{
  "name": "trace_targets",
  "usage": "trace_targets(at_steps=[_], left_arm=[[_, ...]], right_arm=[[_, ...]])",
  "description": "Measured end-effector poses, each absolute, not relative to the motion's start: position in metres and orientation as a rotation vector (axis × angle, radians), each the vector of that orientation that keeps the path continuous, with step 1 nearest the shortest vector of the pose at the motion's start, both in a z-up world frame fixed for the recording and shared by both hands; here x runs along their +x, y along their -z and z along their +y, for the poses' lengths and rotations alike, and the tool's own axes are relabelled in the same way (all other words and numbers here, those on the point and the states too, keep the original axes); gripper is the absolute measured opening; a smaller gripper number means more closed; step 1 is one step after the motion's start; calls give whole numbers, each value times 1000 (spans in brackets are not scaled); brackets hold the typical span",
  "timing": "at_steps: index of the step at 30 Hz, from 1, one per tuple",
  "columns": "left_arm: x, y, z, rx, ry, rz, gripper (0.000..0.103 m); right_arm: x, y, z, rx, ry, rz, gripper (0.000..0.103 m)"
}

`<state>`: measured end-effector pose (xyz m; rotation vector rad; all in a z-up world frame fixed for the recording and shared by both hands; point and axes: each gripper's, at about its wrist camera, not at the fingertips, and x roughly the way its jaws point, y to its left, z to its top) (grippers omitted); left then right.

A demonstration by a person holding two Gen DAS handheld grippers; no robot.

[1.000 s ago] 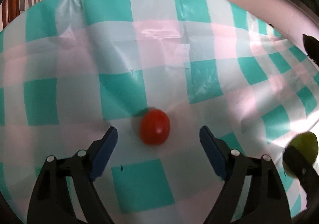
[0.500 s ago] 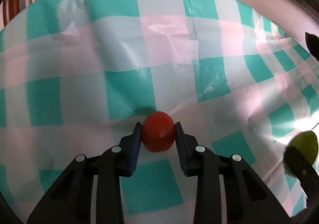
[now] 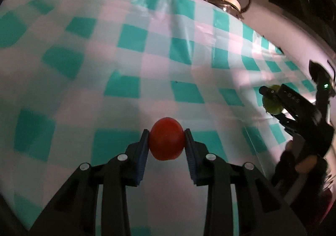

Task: Organize fruits
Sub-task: 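Carry the tomato in the left tool while the right tool carries the green fruit to the bin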

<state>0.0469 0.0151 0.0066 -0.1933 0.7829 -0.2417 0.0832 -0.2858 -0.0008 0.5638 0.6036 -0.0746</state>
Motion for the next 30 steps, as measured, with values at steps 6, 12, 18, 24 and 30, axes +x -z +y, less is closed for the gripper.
trace_targets(at_steps=[6,12,18,24,30], left_arm=[[47,-11,27,-272,279,783,33],[56,0,31,-336,290,829,33],[58,2,31,-336,278,830,33],[60,0,24,-301,275,818,33],[56,-5,21,-289,285,811,33]], right_arm=[[85,2,-283,560,62,611,63],[86,4,-283,567,47,609,63],[87,4,-285,579,26,601,63],[85,1,-287,595,12,576,63],[78,-2,-285,601,3,600,63]])
